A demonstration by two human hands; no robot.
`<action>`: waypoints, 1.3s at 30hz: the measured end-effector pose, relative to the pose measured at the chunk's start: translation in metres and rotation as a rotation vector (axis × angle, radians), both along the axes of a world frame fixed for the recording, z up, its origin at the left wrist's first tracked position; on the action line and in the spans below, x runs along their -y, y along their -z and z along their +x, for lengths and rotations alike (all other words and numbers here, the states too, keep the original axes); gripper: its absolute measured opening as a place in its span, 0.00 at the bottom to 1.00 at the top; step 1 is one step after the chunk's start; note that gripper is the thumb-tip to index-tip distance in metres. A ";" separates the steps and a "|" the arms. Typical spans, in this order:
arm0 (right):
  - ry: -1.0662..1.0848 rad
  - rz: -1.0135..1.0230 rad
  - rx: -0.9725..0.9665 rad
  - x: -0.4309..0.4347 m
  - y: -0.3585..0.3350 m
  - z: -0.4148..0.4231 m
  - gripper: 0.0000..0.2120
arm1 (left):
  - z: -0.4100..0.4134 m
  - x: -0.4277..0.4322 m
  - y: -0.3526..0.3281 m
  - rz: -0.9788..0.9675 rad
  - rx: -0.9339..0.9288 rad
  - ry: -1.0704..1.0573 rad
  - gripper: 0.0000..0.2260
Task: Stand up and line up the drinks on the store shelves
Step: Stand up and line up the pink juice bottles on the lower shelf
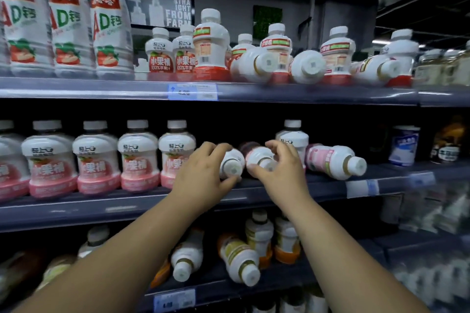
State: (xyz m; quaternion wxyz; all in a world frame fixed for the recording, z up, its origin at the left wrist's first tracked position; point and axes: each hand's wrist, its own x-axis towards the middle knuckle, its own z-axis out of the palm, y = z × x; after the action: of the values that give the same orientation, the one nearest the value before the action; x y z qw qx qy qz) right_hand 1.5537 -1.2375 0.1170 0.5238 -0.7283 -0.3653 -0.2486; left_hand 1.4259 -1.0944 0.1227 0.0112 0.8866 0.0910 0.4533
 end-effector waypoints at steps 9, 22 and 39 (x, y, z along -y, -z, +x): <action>0.000 0.000 -0.011 0.000 0.024 0.022 0.23 | 0.030 0.013 0.016 -0.301 -0.031 -0.195 0.27; -0.047 0.203 -0.096 -0.008 0.014 0.010 0.27 | 0.026 0.018 -0.007 -0.357 0.109 -0.131 0.20; -0.165 0.094 -0.126 -0.041 -0.034 0.017 0.33 | 0.033 0.002 -0.054 -0.221 0.082 -0.279 0.23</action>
State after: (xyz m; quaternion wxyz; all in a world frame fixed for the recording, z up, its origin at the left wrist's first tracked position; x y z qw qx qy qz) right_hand 1.5711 -1.1969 0.1510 0.5981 -0.6845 -0.3781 -0.1753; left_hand 1.4590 -1.0969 0.1765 0.0495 0.8395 0.2616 0.4736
